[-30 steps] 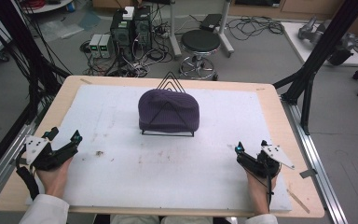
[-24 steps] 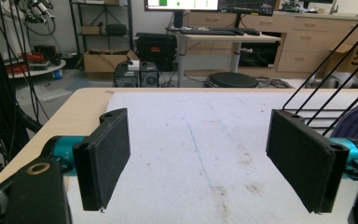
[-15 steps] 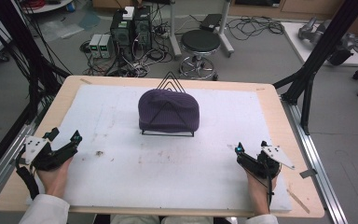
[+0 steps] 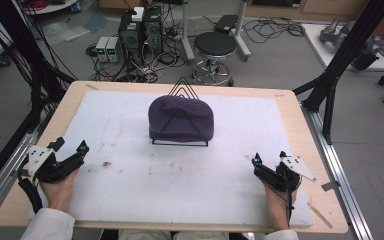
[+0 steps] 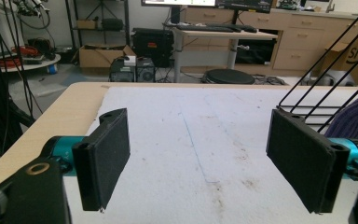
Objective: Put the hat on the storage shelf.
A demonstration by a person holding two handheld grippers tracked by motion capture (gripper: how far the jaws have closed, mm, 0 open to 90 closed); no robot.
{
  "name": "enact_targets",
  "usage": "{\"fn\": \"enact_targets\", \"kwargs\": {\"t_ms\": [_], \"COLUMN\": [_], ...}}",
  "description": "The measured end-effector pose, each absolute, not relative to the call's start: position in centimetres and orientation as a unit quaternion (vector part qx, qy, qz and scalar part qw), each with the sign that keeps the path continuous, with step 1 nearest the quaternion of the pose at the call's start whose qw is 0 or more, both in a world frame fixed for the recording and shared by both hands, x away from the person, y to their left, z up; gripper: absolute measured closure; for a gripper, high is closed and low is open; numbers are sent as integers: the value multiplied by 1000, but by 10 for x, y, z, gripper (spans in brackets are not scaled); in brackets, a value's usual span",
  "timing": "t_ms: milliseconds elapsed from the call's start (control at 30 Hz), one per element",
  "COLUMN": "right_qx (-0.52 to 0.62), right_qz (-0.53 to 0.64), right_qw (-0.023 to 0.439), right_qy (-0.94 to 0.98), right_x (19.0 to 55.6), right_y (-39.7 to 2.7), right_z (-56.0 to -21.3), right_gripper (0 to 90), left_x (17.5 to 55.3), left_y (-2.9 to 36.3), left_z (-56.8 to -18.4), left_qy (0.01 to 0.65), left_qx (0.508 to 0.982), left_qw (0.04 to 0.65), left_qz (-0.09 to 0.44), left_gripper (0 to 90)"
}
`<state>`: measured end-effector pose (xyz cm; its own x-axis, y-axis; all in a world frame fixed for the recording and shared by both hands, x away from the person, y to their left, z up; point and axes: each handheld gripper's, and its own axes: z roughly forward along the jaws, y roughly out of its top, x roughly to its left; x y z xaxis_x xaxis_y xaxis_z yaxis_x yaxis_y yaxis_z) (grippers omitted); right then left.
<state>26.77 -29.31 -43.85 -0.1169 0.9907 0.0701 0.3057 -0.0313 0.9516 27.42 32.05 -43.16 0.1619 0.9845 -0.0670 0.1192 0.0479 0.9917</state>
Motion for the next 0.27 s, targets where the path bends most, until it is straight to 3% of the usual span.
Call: {"fn": "enact_targets", "kwargs": {"t_ms": [267], "right_qx": [550], "right_qz": [458], "right_qw": [374], "right_qy": [589], "right_x": [267], "right_y": [-293], "right_z": [-439], "right_gripper": [111], "left_x": [275], "left_y": [321], "left_z": [-432], "left_qy": [502], "left_qx": [555], "left_qw": [523], "left_qz": [408], "left_gripper": [204]}}
